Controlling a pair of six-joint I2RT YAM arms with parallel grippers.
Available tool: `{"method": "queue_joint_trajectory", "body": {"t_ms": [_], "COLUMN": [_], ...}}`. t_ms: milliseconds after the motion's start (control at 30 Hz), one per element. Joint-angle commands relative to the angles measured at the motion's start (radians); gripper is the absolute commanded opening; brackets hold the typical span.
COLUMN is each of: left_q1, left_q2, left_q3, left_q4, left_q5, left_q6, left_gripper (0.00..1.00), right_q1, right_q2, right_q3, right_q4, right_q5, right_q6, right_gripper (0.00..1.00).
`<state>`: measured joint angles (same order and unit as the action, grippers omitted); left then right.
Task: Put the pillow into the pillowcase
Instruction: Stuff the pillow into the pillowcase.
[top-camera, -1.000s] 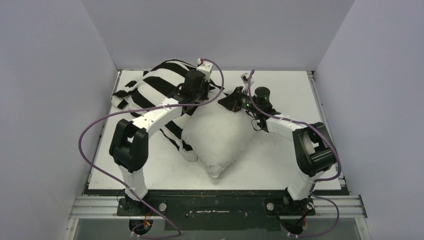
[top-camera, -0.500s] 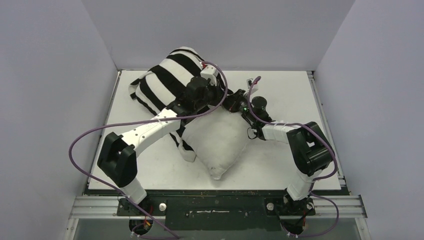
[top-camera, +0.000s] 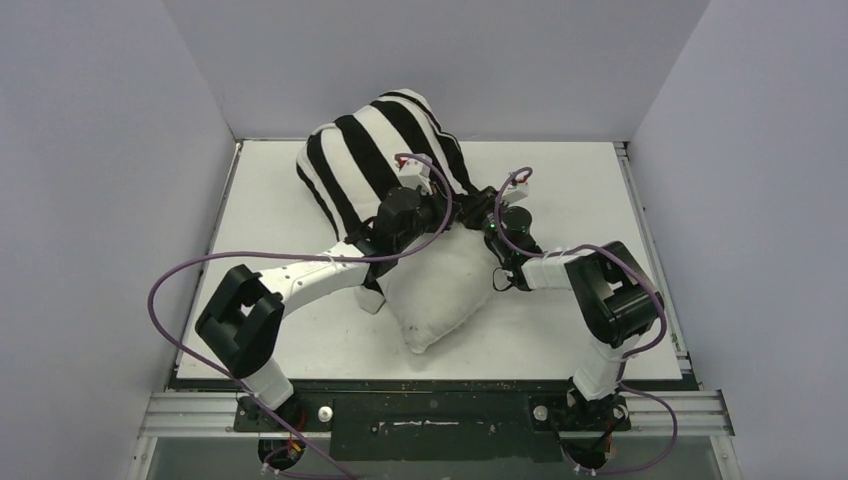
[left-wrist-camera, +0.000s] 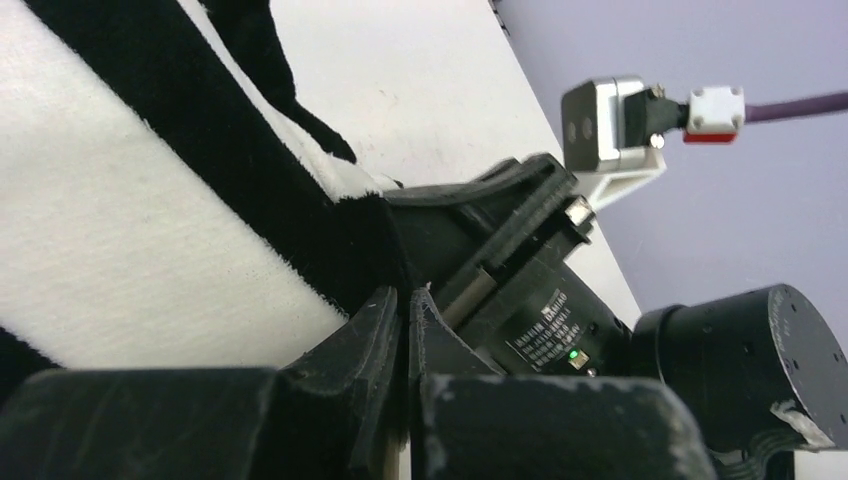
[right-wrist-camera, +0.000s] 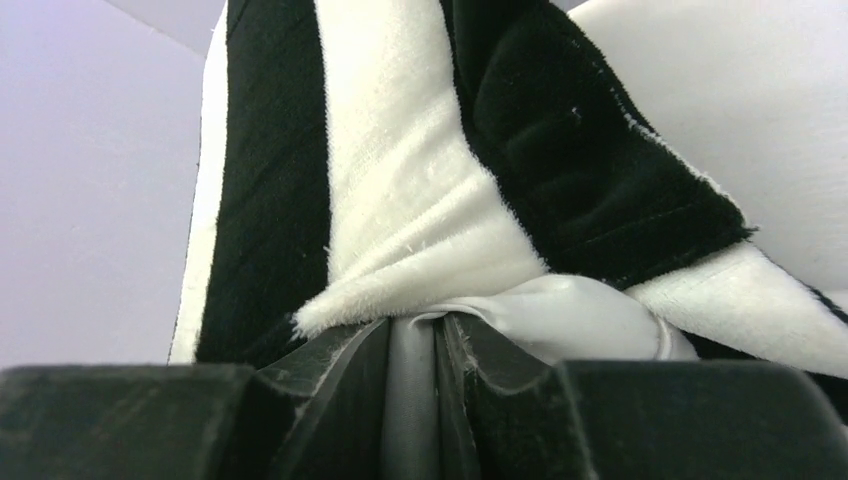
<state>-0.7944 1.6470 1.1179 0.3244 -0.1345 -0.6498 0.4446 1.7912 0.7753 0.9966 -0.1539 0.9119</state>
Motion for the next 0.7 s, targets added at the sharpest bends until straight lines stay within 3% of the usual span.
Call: {"method": "queue_joint_trajectory", "body": {"t_ms": [0,67,167,300,500,667], "left_q1": [0.021,0.068,0.134,0.228,0.382,0.506], "left_q2": [-0.038,-0.037,-0.068,-0.167,-0.278,-0.408], "left_q3": [0.062,0.129,0.193,0.117,-0.005,-0.210], "left_q4": [-0.002,-0.078,-0.173,-0.165,-0.321,-0.322], "left_q5": [0.228,0.274,0.327,0.397,0.425,0.433], "left_q6": [-0.026,0.020,0.073,0.066,0.112,0.062], "left_gripper": [0.06,0.14,0.27,0.47,0.52,0.51], "right_q1": [-0.019,-0.019,-0.021,-0.036,-0.002,0.137], "right_q2": [-0.067,-0.132,-0.239,-0.319,-0.391,-0.377], "right_q3": [-0.017,-0.045,-0.012,0.042,0.134,0.201], "right_q4": [0.040,-0.011,-0.240,-0.430,-0.652,-0.779], "right_q5": [0.095,0.090,0.121,0.079,-0.002,0.029], "right_q6": [-0.098,-0.160,-0.252,-0.379,-0.530,-0.612], "right_gripper": [0.25,0.36,0.57,0.70,0.90,0.94]}}
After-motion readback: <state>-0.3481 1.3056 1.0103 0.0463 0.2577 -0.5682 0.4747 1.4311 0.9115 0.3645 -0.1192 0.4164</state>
